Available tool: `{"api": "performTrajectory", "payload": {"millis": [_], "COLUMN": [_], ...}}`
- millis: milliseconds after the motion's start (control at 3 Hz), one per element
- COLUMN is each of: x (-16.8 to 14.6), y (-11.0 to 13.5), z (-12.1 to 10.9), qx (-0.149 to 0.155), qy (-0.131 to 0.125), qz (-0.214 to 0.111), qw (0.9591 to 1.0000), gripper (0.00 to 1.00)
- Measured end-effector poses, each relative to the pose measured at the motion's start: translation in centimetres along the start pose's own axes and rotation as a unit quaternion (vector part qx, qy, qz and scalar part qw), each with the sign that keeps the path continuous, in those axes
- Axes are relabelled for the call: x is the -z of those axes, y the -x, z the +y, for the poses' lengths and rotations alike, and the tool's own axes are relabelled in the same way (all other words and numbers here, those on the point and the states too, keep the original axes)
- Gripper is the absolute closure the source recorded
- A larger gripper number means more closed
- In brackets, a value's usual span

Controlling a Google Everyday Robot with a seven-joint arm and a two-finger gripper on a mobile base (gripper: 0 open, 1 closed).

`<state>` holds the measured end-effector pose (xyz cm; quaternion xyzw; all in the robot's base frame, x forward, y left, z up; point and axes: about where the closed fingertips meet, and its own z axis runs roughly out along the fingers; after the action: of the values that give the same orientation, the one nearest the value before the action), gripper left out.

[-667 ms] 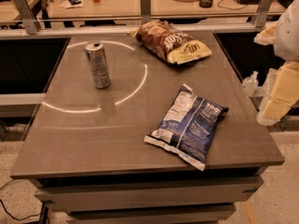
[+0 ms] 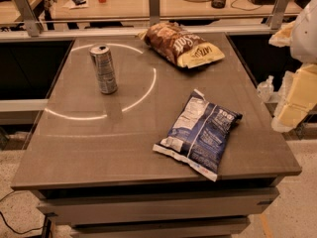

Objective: Pick redbull can

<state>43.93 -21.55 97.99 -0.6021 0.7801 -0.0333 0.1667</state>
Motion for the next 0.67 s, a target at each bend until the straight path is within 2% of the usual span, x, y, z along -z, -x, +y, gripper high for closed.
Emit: {"api": "performTrajectory", "payload": {"millis": [333, 667], "x": [-0.1, -1.4], "y": [1.1, 2.8], "z": [-0.4, -1.6], "qx": [-0.004, -0.034], "qy": [0.018, 0.051], "qz": [-0.046, -0.145], "qw": [0.9988, 0.9875], "gripper": [0.0, 0.0]}}
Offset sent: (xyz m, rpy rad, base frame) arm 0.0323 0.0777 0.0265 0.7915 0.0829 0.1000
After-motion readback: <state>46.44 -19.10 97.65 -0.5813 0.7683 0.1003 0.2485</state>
